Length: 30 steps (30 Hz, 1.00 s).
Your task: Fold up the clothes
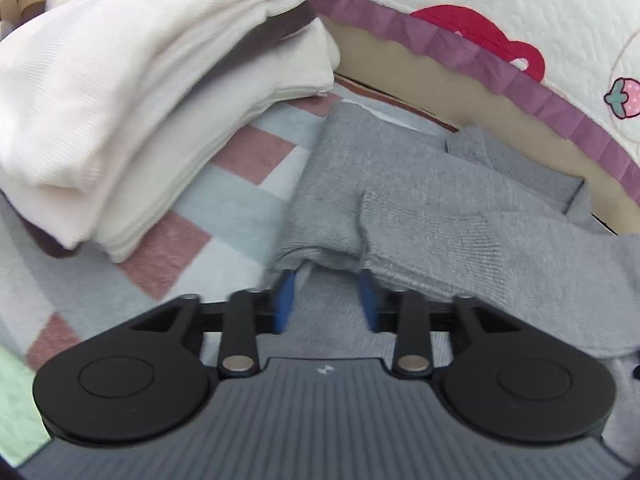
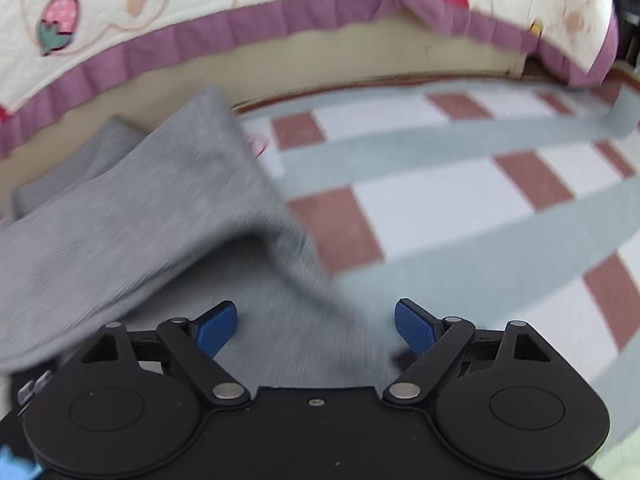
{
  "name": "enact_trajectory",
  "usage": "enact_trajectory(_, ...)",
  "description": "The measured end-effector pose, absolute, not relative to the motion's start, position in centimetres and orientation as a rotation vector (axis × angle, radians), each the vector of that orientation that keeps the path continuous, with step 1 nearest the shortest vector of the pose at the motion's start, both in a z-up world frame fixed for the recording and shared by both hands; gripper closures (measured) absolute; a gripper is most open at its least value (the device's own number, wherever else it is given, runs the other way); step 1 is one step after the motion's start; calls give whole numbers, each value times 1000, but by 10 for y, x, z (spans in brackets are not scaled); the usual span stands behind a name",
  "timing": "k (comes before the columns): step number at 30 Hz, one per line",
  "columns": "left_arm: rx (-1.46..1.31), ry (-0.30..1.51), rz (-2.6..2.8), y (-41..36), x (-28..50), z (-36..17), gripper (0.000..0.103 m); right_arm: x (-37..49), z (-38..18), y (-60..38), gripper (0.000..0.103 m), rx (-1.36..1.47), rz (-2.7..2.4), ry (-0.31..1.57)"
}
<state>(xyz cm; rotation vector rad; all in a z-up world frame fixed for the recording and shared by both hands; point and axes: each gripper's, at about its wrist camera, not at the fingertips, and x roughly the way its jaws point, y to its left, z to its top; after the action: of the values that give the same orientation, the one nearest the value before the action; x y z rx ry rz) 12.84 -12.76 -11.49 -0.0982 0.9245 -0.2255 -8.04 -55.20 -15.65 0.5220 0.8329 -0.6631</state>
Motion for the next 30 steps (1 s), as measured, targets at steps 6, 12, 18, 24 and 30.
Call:
enact_trajectory(6,37,972,-364,-112,98,-100,55,-119,-121,-537,16,528,-306,923)
enact_trajectory(12,412,955,-528,-118,42,-106,55,-193,-99,-518,16,521,-66,1051)
enact_trajectory(18,318,1063,-767,-128,7,-107,55,-270,-120,-524,16,640,-133,1115)
enact_trajectory(24,453,1041,-669,-130,-1,-108,53,-335,-147,-528,23,812,-136,1062)
enact_trajectory(30,451,1072,-562,-113,6,-115,53,-346,-174,-502,83,883,7,988)
